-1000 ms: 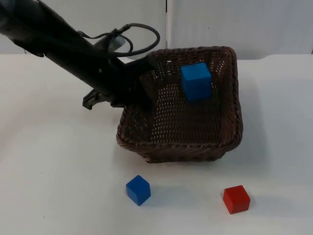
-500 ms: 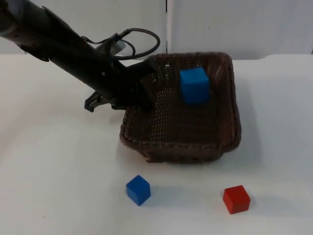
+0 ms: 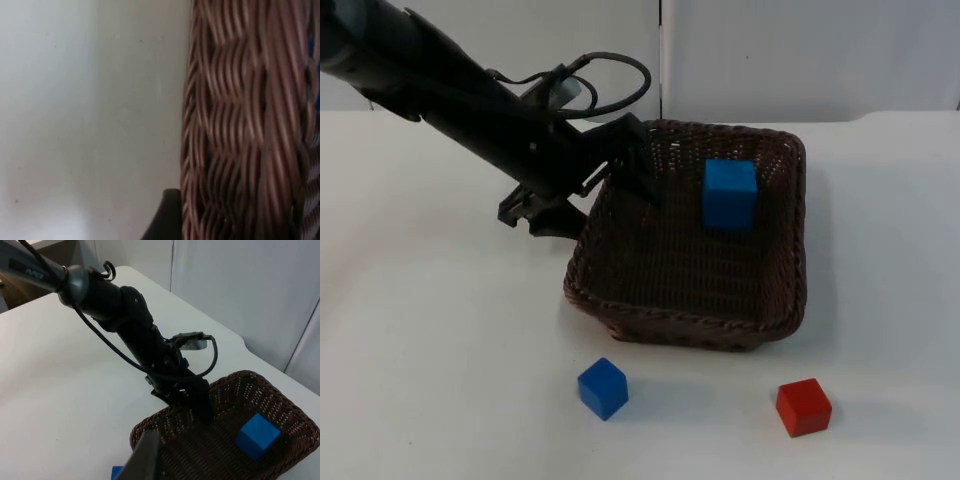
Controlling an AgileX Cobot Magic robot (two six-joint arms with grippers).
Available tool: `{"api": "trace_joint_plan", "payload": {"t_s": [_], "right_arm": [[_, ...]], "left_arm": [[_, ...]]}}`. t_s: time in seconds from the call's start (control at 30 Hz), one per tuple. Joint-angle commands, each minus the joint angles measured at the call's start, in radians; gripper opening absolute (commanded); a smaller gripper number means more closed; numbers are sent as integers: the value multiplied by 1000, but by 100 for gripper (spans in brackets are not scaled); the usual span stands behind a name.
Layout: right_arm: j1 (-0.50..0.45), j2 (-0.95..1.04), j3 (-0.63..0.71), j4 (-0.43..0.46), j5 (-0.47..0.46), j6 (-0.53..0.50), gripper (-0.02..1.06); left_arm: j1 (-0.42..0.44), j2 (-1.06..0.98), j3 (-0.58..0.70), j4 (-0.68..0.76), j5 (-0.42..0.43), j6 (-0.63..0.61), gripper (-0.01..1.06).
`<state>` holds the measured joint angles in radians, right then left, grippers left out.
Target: Pick up the basket with the left hand and place the largest block into the basket with the right hand.
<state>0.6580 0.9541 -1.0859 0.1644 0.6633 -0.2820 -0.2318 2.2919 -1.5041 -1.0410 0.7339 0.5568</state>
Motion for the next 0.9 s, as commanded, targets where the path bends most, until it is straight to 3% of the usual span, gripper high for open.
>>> {"api": "trace_joint_plan", "payload": {"t_s": [0.0,0.4,0.87], "right_arm": [[1,-4,1,-4,-10,-3,87],[1,-4,1,-4,-10,-3,87],[1,-4,1,-4,-17,-3,87]], "left_arm": [[0,-30,-6,17,-4,17,79],[0,-120,-6,197,-90,-51,79],[0,-159,-6,250,-41,-101,79]]}}
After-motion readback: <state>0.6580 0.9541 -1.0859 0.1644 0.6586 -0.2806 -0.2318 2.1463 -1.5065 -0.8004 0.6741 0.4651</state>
